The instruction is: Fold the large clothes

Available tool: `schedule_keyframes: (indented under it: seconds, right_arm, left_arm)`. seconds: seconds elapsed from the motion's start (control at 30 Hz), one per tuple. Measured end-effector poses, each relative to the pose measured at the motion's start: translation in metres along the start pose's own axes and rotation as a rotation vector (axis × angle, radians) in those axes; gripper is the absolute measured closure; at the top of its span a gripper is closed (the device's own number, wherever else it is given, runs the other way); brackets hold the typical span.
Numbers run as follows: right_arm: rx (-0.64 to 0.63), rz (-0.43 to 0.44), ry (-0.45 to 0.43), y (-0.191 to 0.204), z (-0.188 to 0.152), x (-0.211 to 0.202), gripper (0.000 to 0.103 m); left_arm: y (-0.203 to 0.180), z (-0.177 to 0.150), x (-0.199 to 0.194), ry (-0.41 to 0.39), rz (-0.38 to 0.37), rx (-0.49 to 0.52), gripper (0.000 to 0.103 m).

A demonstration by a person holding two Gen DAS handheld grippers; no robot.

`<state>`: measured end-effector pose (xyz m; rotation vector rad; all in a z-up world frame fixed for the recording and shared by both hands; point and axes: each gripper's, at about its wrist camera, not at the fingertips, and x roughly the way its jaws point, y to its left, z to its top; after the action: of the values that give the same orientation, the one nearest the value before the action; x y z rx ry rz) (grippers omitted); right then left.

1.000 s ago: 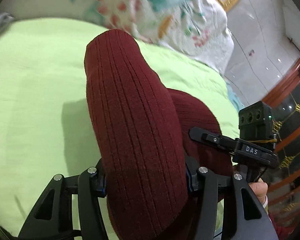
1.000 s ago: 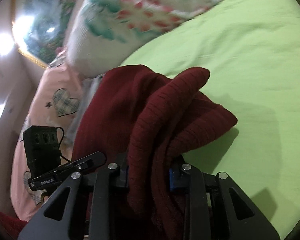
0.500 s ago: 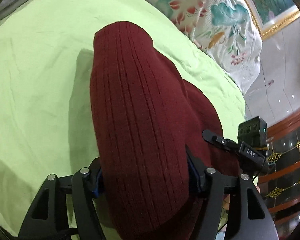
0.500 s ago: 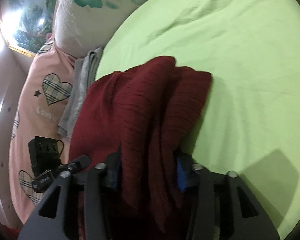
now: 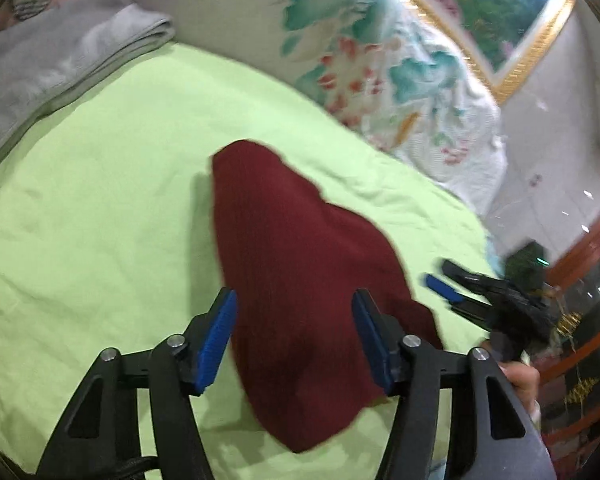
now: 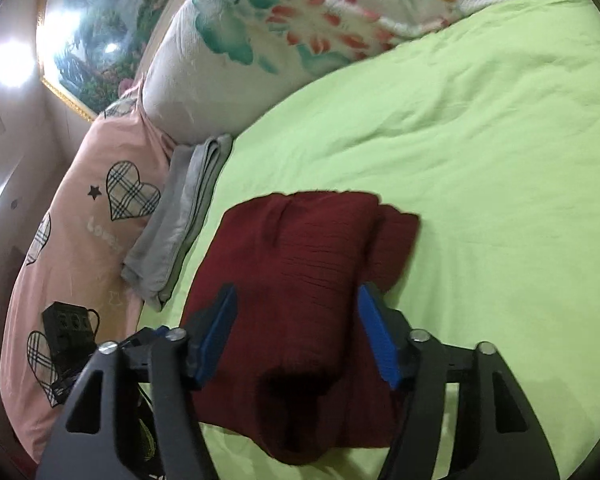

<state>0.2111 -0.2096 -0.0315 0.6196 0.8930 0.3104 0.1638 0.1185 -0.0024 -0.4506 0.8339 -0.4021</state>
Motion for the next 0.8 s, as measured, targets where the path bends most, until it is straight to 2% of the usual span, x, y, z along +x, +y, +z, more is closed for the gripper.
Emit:
schedule_keyframes:
  seconds: [0.07,0.1,0.13,0.2,0.27,0.33,0.4,0.47,0.5,0.57,0.63,0.8]
  right_arm:
    - [0.002,-0.041,0.038,-0.002,0.002,0.018,0.046]
    - [0.011,-0.055,0.055,-0.002,0.002,0.027,0.058]
    - [0.022,-0.065,0.076,-0.005,0.002,0.037,0.063]
    - [0.018,-0.072,0.097,-0.003,0.000,0.049,0.088]
    - [-0.002,-0.068,0.105,0.002,0.000,0.053,0.093]
    - [-0.024,-0.044,0.068,0.008,0.005,0.045,0.095]
    - [-0.029,-0.013,0.002,0.012,0.011,0.026,0.096]
    - [-0.016,-0.027,-0.048,0.006,0.016,0.011,0.096]
    - [-0.012,-0.042,-0.044,0.002,0.017,0.012,0.096]
    - [0.015,-0.108,0.022,-0.019,0.013,0.030,0.096]
    - [0.051,-0.111,0.089,-0.036,0.004,0.047,0.095]
    - [0.076,-0.061,0.042,-0.032,0.005,0.028,0.088]
  left_arm:
    - [-0.010,-0.001,0.002,0.005,-0.014,0.039,0.047]
    - [-0.015,-0.002,0.005,0.015,-0.022,0.066,0.048]
    - [-0.017,-0.004,0.005,0.017,-0.025,0.080,0.051]
    - [-0.018,-0.008,0.013,0.036,-0.034,0.096,0.051]
    - [-0.017,-0.010,0.026,0.055,-0.023,0.105,0.051]
    - [-0.017,-0.008,0.037,0.081,-0.007,0.111,0.053]
    - [-0.020,-0.003,0.040,0.091,-0.037,0.114,0.053]
    - [-0.026,0.000,0.050,0.118,-0.049,0.108,0.058]
    - [-0.027,-0.002,0.058,0.140,-0.052,0.100,0.061]
    - [-0.031,-0.009,0.077,0.172,-0.053,0.108,0.063]
    - [-0.035,-0.013,0.082,0.168,-0.024,0.138,0.063]
    - [-0.025,-0.010,0.073,0.174,-0.050,0.115,0.065]
